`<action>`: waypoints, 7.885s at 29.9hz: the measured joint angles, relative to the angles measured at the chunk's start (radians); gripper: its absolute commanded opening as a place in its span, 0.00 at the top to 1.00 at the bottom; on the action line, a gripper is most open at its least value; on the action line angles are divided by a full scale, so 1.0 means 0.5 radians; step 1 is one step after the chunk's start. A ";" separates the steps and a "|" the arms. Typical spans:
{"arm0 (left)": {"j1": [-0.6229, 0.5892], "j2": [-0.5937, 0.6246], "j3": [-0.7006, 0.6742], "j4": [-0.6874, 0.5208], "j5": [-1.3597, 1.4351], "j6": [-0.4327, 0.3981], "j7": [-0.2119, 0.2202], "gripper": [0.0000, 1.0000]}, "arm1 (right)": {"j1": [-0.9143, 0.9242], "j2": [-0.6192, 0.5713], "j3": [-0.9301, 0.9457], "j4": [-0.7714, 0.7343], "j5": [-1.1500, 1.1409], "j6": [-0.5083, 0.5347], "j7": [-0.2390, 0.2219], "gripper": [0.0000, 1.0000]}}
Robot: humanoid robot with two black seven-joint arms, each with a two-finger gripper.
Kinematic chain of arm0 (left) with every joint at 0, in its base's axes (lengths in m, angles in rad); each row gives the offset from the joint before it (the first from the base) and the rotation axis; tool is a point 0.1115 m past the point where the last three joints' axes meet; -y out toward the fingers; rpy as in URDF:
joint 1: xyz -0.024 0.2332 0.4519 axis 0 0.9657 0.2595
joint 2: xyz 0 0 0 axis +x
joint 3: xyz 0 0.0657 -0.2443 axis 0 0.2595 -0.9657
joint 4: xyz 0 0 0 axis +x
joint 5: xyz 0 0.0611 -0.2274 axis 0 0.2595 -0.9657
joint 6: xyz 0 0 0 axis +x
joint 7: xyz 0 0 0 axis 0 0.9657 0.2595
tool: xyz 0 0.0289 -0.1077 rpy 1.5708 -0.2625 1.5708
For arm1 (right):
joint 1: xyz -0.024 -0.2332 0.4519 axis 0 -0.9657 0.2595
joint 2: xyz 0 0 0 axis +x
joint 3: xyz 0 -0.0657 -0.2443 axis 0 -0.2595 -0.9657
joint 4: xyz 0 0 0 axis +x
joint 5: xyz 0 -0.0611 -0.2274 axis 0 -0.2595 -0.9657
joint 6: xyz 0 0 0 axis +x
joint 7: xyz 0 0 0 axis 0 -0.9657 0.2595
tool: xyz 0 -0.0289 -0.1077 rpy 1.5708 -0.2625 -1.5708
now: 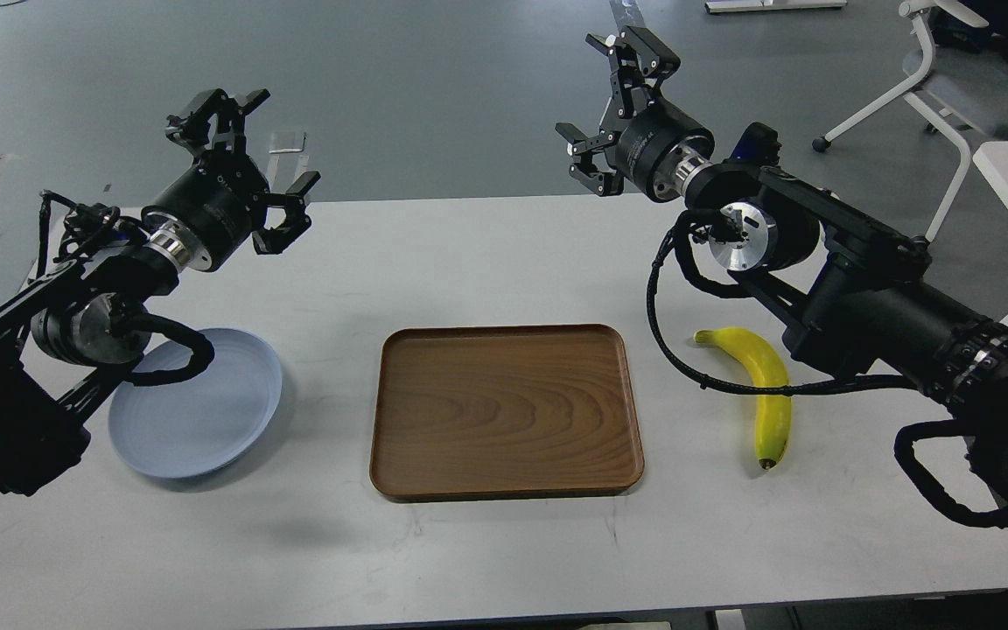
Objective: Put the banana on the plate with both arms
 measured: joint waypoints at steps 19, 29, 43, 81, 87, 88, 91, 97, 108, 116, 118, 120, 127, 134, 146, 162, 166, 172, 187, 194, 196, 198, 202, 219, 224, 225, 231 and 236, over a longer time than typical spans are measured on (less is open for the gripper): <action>-0.023 -0.015 -0.026 0.028 0.000 0.037 0.130 0.01 | -0.009 -0.001 -0.069 -0.045 -0.004 0.009 -0.100 0.00; -0.028 0.037 -0.033 0.027 0.029 0.021 0.056 0.01 | -0.012 0.004 -0.058 -0.043 0.000 0.016 -0.144 0.00; -0.041 -0.021 -0.034 0.009 0.006 0.134 0.017 0.01 | -0.019 0.004 -0.066 -0.044 -0.002 -0.013 -0.131 0.00; 0.062 0.716 0.958 -0.131 2.534 1.212 -0.421 0.02 | -0.109 -0.104 0.020 -0.060 0.001 0.073 -0.119 0.00; 0.098 0.706 1.034 -0.114 2.534 1.213 -0.405 0.02 | -0.319 -0.125 0.228 -0.060 0.002 0.079 -0.112 0.00; 0.104 0.706 1.048 -0.107 2.534 1.213 -0.404 0.02 | -0.338 -0.129 0.245 -0.060 0.002 0.078 -0.110 0.00; 0.131 0.706 1.099 -0.058 2.534 1.213 -0.401 0.02 | -0.361 -0.147 0.263 -0.060 0.002 0.073 -0.110 0.00; 0.209 0.649 1.201 0.173 2.534 1.213 -0.395 0.02 | -0.364 -0.158 0.272 -0.051 0.002 0.063 -0.110 0.00; 0.413 0.634 1.216 0.426 2.433 1.220 -0.394 0.02 | -0.362 -0.156 0.272 -0.046 0.002 0.050 -0.107 0.00; 0.496 0.632 1.222 0.446 2.266 1.203 -0.391 0.07 | -0.350 -0.154 0.261 -0.040 0.002 0.032 -0.107 0.00; 0.509 0.630 1.222 0.446 2.262 1.203 -0.392 0.22 | -0.350 -0.154 0.258 -0.039 0.001 0.030 -0.107 0.00; 0.524 0.628 1.222 0.446 2.261 1.203 -0.401 0.47 | -0.350 -0.155 0.257 -0.038 0.000 0.029 -0.107 0.00; 0.551 0.620 1.222 0.449 2.261 1.206 -0.417 1.00 | -0.350 -0.157 0.248 -0.037 -0.001 0.022 -0.107 0.00; 0.551 0.615 1.225 0.454 2.261 1.218 -0.415 1.00 | -0.358 -0.156 0.247 -0.037 -0.001 -0.038 -0.107 0.00; 0.519 0.639 1.221 0.413 2.257 1.238 -0.648 1.00 | -0.338 -0.156 0.251 -0.030 -0.001 -0.126 -0.107 0.00; -0.037 0.419 1.294 0.368 2.466 1.061 -0.651 1.00 | -0.302 -0.198 0.260 0.027 0.002 -0.190 -0.107 0.00; -0.177 0.236 1.445 0.389 2.483 0.963 -0.651 1.00 | -0.291 -0.242 0.260 0.034 0.002 -0.190 -0.107 0.00; -0.292 -0.101 1.620 0.498 2.483 0.943 -0.650 1.00 | -0.288 -0.299 0.268 0.046 0.002 -0.187 -0.109 0.00; -0.285 -0.396 1.743 0.639 2.474 0.935 -0.650 1.00 | -0.300 -0.341 0.275 0.042 0.002 -0.181 -0.110 0.00; -0.263 -0.444 1.744 0.655 2.473 0.936 -0.650 1.00 | -0.299 -0.337 0.275 0.042 0.002 -0.183 -0.110 0.00; -0.260 -0.452 1.744 0.655 2.473 0.936 -0.650 1.00 | -0.297 -0.337 0.275 0.042 0.002 -0.184 -0.110 0.00; -0.254 -0.459 1.744 0.657 2.472 0.936 -0.650 1.00 | -0.297 -0.337 0.275 0.042 0.002 -0.186 -0.110 0.00; -0.238 -0.496 1.744 0.693 2.470 0.938 -0.650 1.00 | -0.297 -0.334 0.275 0.041 0.002 -0.187 -0.109 0.00; -0.225 -0.519 1.728 0.744 2.438 0.942 -0.650 0.02 | -0.305 -0.330 0.278 0.037 0.002 -0.185 -0.108 0.00; -0.256 -0.518 1.684 0.706 2.294 0.944 -0.650 0.02 | -0.299 -0.331 0.272 0.041 0.002 -0.171 -0.113 0.00; -0.275 -0.517 1.671 0.703 2.230 0.944 -0.650 0.02 | -0.296 -0.335 0.264 0.047 -0.001 -0.167 -0.113 0.00; -0.621 -0.477 1.501 0.702 1.531 0.894 -0.650 0.02 | -0.259 -0.467 0.068 0.140 -0.514 -0.158 -0.063 0.09; -0.893 -0.376 1.273 0.715 0.816 0.488 -0.647 0.02 | -0.241 -0.661 -0.319 0.331 -1.470 -0.280 0.116 0.05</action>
